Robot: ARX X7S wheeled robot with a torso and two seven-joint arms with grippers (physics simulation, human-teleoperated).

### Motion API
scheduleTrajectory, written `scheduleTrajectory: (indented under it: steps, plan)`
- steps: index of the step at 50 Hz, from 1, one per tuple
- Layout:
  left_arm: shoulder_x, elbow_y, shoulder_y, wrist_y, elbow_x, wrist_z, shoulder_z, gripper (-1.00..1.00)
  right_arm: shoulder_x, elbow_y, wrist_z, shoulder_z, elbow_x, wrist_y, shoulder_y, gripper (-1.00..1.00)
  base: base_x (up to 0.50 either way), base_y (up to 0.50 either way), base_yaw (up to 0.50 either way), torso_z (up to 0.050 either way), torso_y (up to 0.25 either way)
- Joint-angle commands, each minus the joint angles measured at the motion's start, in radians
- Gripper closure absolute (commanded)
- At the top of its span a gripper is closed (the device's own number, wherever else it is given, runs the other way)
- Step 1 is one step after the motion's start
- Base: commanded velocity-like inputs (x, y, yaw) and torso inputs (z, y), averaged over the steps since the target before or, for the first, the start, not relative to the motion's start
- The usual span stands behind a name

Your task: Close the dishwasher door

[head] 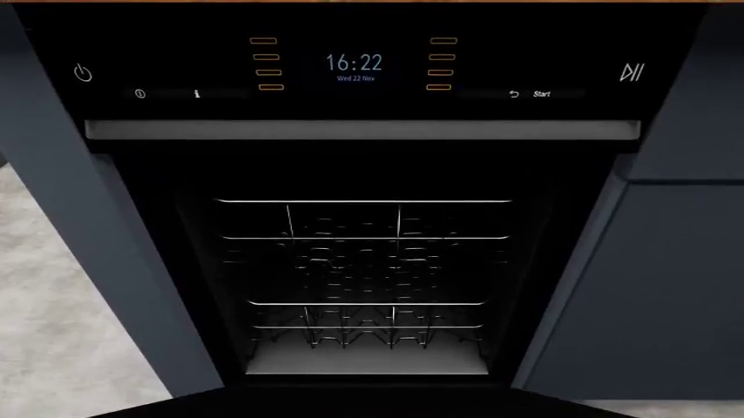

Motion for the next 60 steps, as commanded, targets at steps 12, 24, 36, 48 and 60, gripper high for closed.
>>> scheduleTrajectory:
  steps: [12,24,36,48,60]
  plan:
    - [-0.005,-0.006,-0.12,-0.127,-0.139,0.079,-0.005,-1.0,-0.034,0.039,-0.017,-0.026,-0.005,0.089,0.106,-1.0,0.0,0.0,0.0,0.0,0.0]
    - [-0.007,0.007,-0.122,-0.133,-0.135,0.076,-0.006,-1.0,-0.028,0.027,-0.02,-0.027,0.009,0.102,0.109,-1.0,0.0,0.0,0.0,0.0,0.0]
    - [-0.007,0.007,-0.121,-0.132,-0.135,0.076,-0.006,-1.0,-0.027,0.027,-0.018,-0.029,0.01,0.102,0.109,-1.0,0.0,0.0,0.0,0.0,0.0]
    - [0.002,-0.009,-0.131,-0.114,-0.14,0.083,-0.012,-1.0,-0.037,0.052,-0.028,-0.036,0.022,0.109,0.133,-1.0,0.0,0.0,0.0,0.0,0.0]
    - [0.006,0.004,-0.177,-0.135,-0.143,0.097,-0.021,-1.0,-0.055,0.078,-0.032,-0.034,0.035,0.113,0.171,-1.0,0.0,0.0,0.0,0.0,0.0]
